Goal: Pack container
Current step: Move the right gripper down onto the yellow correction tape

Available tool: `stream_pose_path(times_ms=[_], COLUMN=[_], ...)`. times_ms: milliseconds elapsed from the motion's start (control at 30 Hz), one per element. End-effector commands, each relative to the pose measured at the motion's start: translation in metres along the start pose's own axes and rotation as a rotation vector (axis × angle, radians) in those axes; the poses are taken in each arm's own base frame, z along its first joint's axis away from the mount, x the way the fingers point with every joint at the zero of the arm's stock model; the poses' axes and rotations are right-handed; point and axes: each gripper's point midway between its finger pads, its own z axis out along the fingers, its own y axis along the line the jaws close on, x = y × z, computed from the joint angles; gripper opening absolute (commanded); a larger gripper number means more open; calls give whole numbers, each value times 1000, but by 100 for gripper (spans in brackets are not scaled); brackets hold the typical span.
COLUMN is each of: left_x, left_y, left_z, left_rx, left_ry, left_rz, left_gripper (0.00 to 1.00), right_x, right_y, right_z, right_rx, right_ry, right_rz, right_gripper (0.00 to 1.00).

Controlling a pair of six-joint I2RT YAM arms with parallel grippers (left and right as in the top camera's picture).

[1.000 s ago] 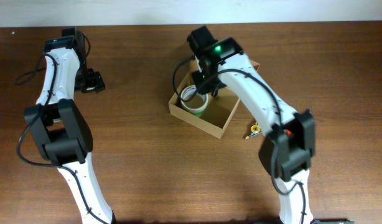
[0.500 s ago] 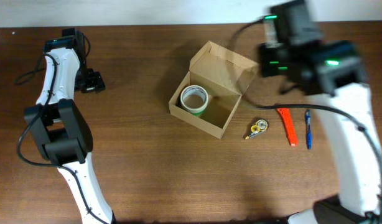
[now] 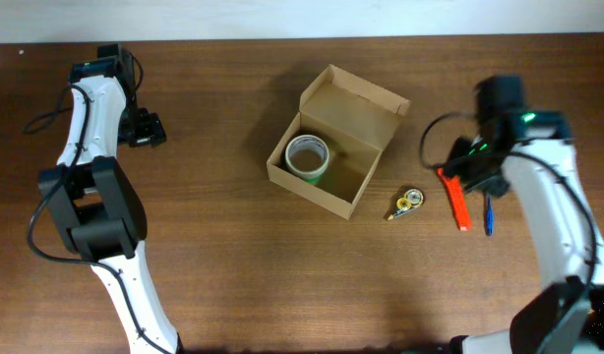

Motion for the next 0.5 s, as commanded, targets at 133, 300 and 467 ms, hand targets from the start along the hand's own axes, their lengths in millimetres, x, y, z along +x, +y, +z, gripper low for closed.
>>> stream_pose_path(times_ms=[133, 300, 467], left_x=[0, 0, 0], left_y=[2, 2, 2], left_z=[-4, -4, -4], left_rx=[5, 6, 5], left_ry=[-6, -6, -6], left_rz=[5, 4, 5], left_gripper=[100, 100, 100], right_x=[73, 71, 60], right_y=[25, 41, 49], right_z=[50, 53, 54], right_rx=[1, -34, -72], right_ry=[162, 130, 89], right_rz=[297, 318, 345], right_gripper=[59, 60, 61])
